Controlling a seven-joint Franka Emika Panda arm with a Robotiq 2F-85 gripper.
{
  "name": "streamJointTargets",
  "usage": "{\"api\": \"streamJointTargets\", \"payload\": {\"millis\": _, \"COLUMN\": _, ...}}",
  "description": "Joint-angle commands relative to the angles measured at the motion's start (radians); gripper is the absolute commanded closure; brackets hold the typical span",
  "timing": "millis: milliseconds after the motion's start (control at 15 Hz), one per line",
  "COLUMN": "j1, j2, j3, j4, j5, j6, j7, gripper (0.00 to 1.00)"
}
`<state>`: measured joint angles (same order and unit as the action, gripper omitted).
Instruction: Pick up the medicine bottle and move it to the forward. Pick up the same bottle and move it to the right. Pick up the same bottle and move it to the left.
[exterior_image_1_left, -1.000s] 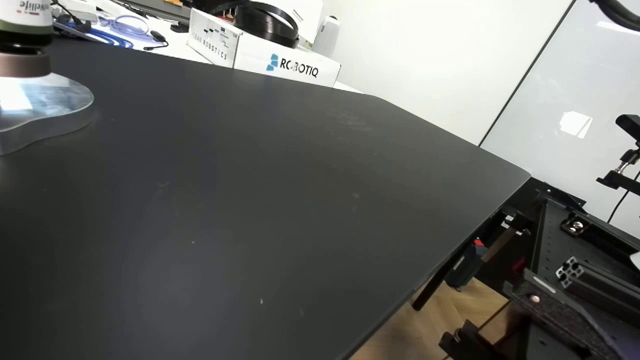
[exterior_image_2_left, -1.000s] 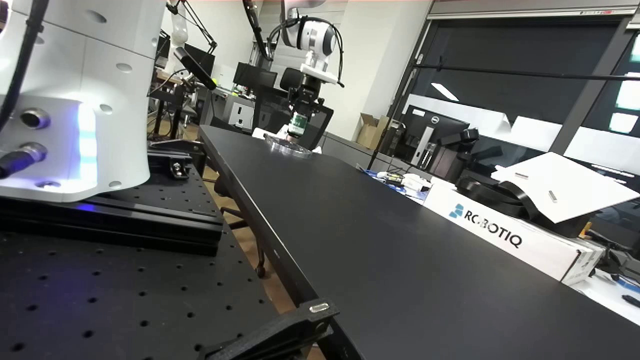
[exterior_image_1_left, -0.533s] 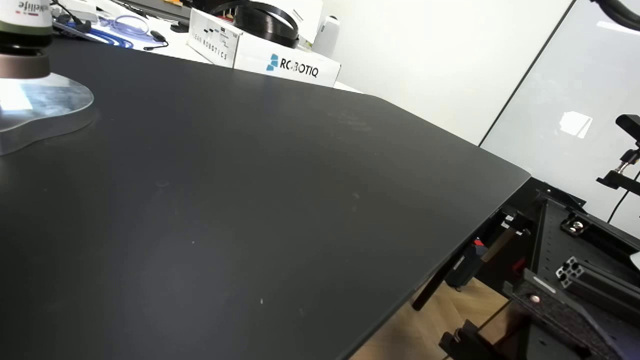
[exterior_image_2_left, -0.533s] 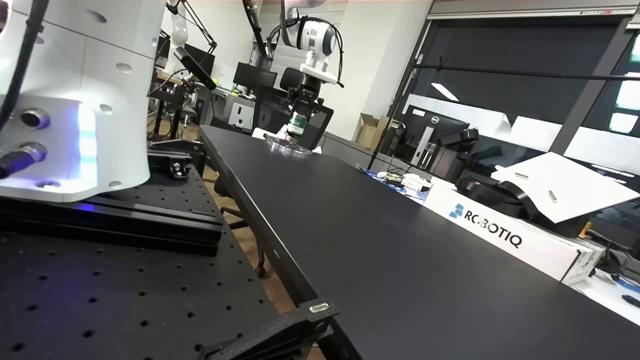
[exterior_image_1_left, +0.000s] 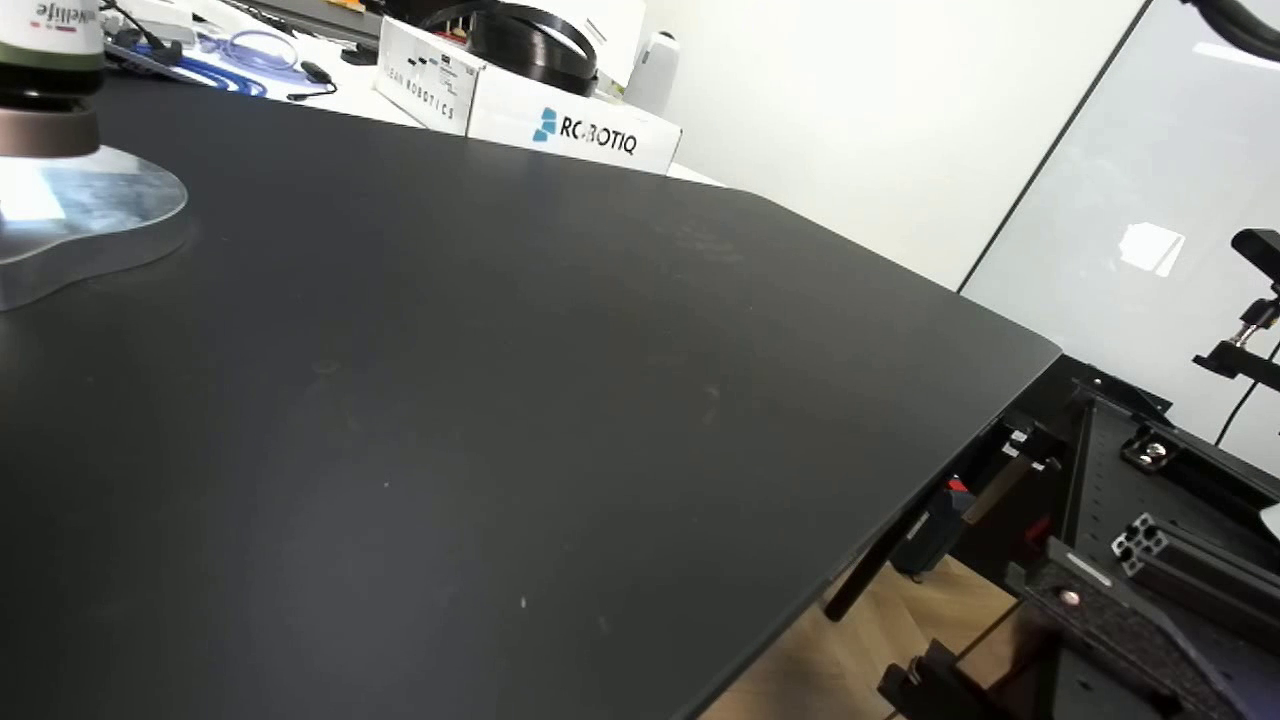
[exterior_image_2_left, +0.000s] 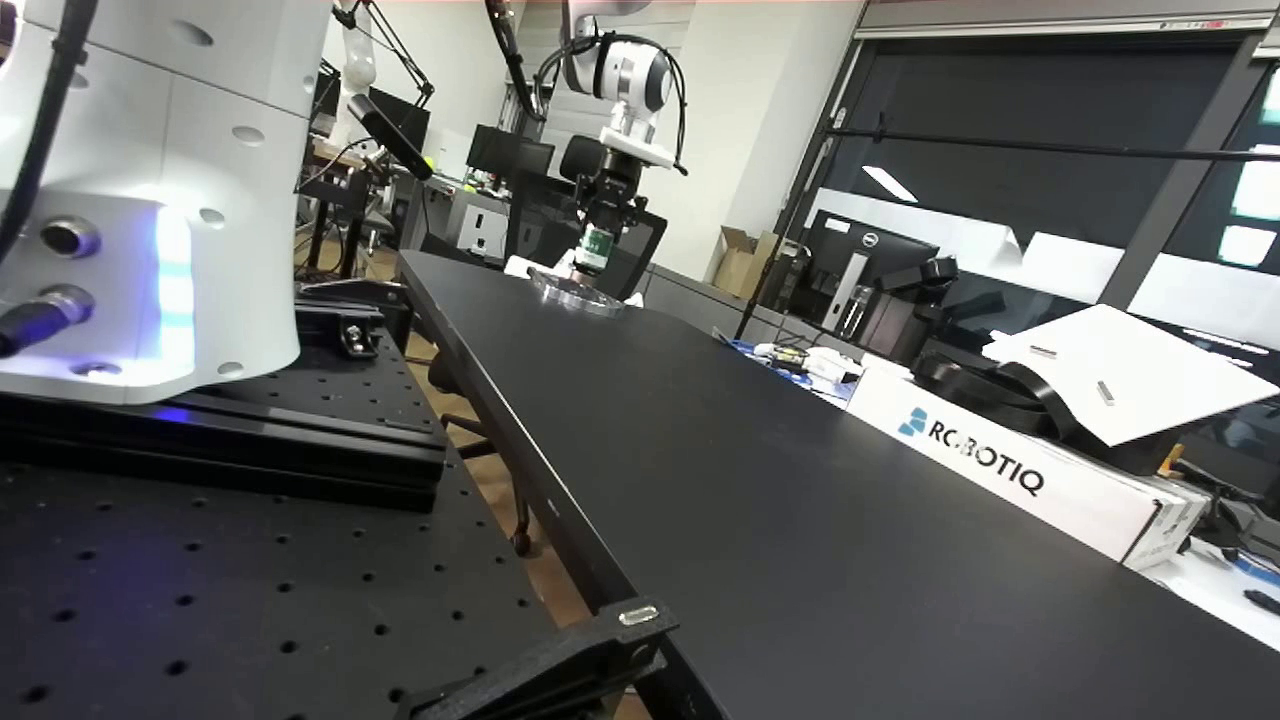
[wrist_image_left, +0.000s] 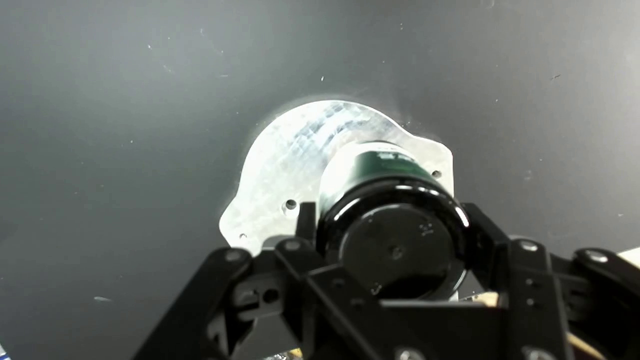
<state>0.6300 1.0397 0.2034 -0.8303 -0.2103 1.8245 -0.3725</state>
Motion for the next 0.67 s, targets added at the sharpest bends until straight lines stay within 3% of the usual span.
{"api": "streamJointTargets", "payload": {"millis": 0, "j1": 0.000, "j2": 0.000, "j3": 0.000, "j4": 0.000, "j5": 0.000, "j6": 0.000, "j7": 0.000, "gripper": 0.30}}
{"api": "streamJointTargets", "payload": {"millis": 67, "j1": 0.000, "j2": 0.000, "j3": 0.000, "j4": 0.000, "j5": 0.000, "j6": 0.000, "j7": 0.000, "gripper": 0.30}}
{"api": "streamJointTargets", "payload": {"millis": 133, "j1": 0.000, "j2": 0.000, "j3": 0.000, "j4": 0.000, "j5": 0.000, "j6": 0.000, "j7": 0.000, "gripper": 0.55}}
{"api": "streamJointTargets", "payload": {"millis": 600, "j1": 0.003, "j2": 0.066, "j3": 0.005, "j4": 0.020, "j5": 0.006, "j6": 0.029, "j7": -0.005, "gripper": 0.55}}
